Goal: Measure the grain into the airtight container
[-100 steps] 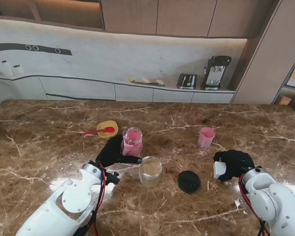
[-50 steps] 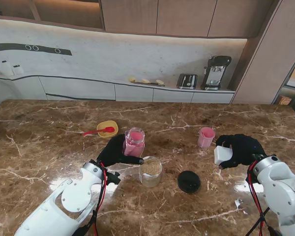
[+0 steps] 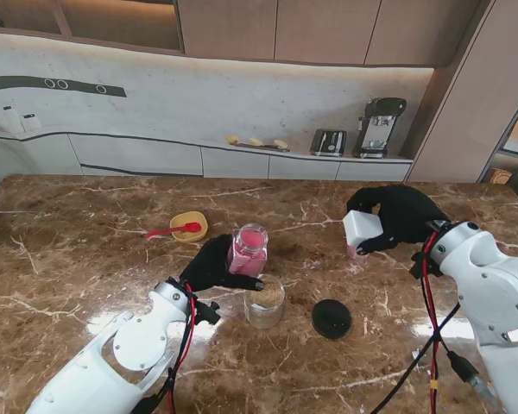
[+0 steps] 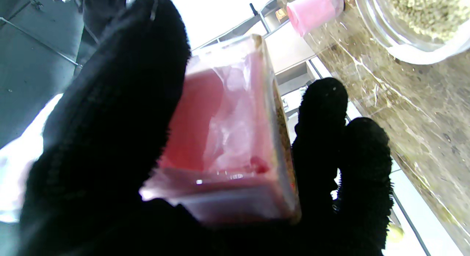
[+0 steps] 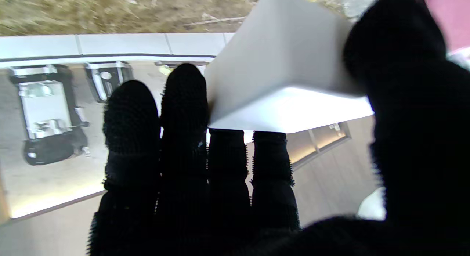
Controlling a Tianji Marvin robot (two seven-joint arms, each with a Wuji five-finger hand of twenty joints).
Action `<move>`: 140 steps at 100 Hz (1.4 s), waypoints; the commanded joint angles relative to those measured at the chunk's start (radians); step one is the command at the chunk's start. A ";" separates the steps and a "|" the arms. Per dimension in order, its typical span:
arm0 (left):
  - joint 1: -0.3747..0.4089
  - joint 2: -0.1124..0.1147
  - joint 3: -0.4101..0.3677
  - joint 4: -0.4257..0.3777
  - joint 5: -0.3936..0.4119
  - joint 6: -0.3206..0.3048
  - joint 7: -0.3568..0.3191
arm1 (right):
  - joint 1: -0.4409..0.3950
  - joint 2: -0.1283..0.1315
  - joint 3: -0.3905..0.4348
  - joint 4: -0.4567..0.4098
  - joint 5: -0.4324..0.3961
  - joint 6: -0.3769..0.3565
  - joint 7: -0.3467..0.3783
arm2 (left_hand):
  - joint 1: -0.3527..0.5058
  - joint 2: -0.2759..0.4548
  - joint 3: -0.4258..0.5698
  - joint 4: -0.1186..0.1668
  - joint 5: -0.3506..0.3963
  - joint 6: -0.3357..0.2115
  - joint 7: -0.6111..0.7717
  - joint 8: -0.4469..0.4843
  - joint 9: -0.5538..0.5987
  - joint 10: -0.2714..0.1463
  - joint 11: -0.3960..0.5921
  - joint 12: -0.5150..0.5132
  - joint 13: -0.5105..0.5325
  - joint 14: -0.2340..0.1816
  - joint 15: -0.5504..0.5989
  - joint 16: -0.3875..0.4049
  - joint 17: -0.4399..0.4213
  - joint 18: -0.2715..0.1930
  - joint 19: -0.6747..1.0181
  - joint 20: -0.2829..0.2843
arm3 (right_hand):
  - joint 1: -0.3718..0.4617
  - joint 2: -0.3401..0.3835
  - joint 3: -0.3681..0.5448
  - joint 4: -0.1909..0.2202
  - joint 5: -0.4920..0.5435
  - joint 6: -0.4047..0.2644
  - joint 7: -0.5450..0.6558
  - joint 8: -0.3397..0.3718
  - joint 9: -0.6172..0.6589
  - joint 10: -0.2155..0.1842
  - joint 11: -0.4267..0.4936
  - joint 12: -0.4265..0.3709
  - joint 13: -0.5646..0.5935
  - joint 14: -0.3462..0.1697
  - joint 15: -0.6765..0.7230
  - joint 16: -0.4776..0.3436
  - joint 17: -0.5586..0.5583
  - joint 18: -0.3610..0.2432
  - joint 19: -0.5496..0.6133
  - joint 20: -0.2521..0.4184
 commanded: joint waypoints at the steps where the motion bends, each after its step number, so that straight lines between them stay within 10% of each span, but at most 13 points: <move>1: -0.005 -0.001 0.010 -0.010 -0.002 0.010 -0.008 | 0.029 -0.004 -0.027 -0.023 0.010 0.007 0.010 | 0.172 0.411 0.341 -0.038 0.193 -0.199 0.192 0.021 0.091 -0.104 0.068 0.012 -0.003 -0.067 -0.027 -0.007 -0.012 -0.012 -0.004 0.016 | 0.229 0.195 0.262 0.050 0.122 -0.122 0.227 0.045 0.173 -0.072 0.156 0.091 0.035 -0.043 0.009 0.016 0.002 -0.014 0.036 -0.022; 46: -0.015 -0.008 0.042 -0.022 -0.026 0.047 -0.006 | 0.192 0.004 -0.225 -0.077 0.169 0.075 0.104 | 0.174 0.412 0.343 -0.039 0.195 -0.193 0.190 0.021 0.089 -0.099 0.069 0.010 -0.003 -0.059 -0.025 -0.005 -0.014 -0.008 -0.004 0.017 | 0.228 0.192 0.271 0.049 0.114 -0.116 0.227 0.047 0.170 -0.069 0.159 0.104 0.033 -0.042 0.016 0.024 0.000 -0.012 0.039 -0.022; 140: -0.029 -0.015 0.065 -0.008 -0.050 0.041 -0.003 | 0.227 0.013 -0.359 -0.083 0.086 -0.019 0.112 | 0.180 0.441 0.318 -0.040 0.194 -0.194 0.190 0.019 0.087 -0.101 0.072 0.011 0.017 -0.062 0.003 0.006 0.004 -0.018 0.016 0.023 | 0.217 0.192 0.280 0.045 0.111 -0.116 0.221 0.040 0.170 -0.073 0.155 0.108 0.032 -0.048 0.021 0.022 0.001 -0.016 0.045 -0.020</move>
